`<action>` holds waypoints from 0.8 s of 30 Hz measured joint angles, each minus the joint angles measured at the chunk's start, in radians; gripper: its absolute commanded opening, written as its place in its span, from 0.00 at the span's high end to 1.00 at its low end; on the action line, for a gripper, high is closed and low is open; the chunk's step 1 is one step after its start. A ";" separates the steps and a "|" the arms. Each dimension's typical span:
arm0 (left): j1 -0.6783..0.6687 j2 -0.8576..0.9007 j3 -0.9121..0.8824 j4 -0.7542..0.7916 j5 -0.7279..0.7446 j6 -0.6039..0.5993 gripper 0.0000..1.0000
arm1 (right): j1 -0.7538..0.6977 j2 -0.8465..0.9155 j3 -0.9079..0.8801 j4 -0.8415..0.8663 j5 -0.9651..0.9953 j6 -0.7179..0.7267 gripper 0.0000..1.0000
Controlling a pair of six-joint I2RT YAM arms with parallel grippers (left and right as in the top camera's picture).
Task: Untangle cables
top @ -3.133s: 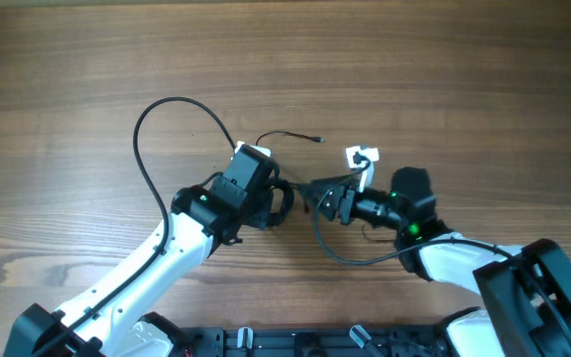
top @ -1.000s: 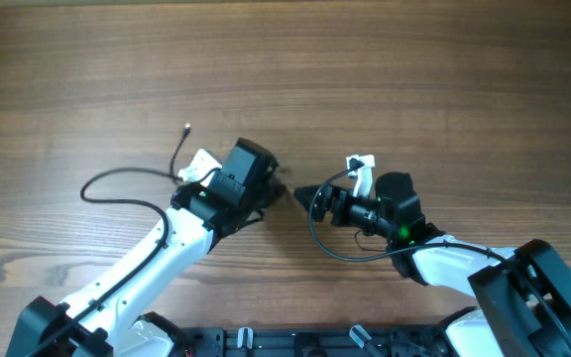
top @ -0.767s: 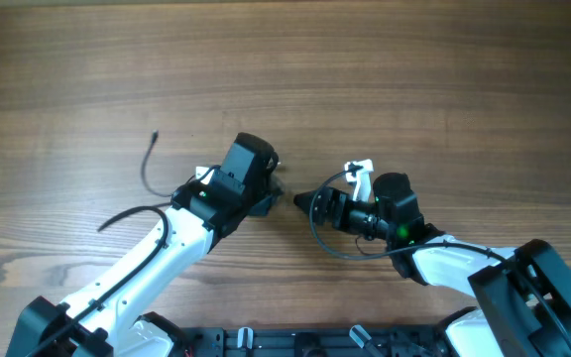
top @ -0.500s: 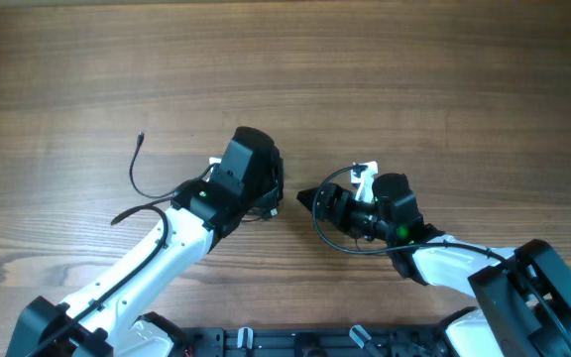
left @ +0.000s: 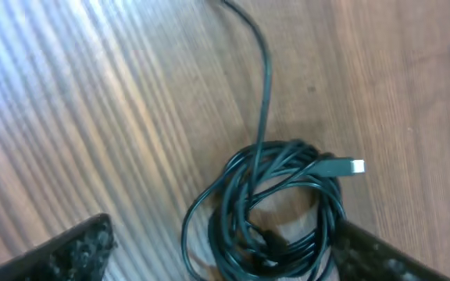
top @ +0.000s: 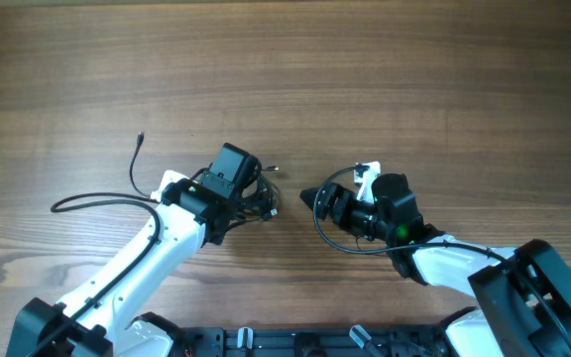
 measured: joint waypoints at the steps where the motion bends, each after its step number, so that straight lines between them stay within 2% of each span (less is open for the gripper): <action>1: 0.000 0.003 -0.006 0.034 0.000 0.036 0.28 | 0.000 0.000 0.000 0.000 0.000 0.000 0.00; 4: 0.002 0.031 -0.007 0.096 0.012 0.186 0.39 | 0.000 0.000 0.000 0.000 0.000 0.000 0.00; 6: 0.013 0.063 -0.008 0.097 0.027 0.281 0.42 | 0.000 0.000 0.000 0.000 0.000 0.000 0.00; 11: 0.060 0.153 -0.009 0.101 0.056 0.362 0.41 | 0.000 0.000 0.000 0.000 0.001 0.000 0.00; 14: 0.075 0.197 -0.010 0.132 0.084 0.378 0.44 | 0.000 0.000 0.000 0.000 0.001 0.000 0.00; 15: 0.075 0.220 -0.010 0.154 0.097 0.382 0.48 | 0.000 0.000 0.000 0.000 0.003 0.000 0.00; 16: 0.074 0.238 -0.010 0.171 0.105 0.383 0.62 | 0.000 0.000 0.000 0.000 0.004 0.000 0.01; 17: 0.072 0.257 -0.011 0.195 0.115 0.388 0.89 | 0.000 0.000 0.000 0.000 0.005 0.000 0.00; 18: 0.070 0.266 -0.006 0.204 0.116 0.388 0.96 | 0.000 0.000 0.000 0.000 0.006 0.000 0.00; 24: 0.069 0.276 0.001 0.233 0.140 0.401 0.96 | 0.000 0.000 0.000 0.000 0.007 0.000 0.00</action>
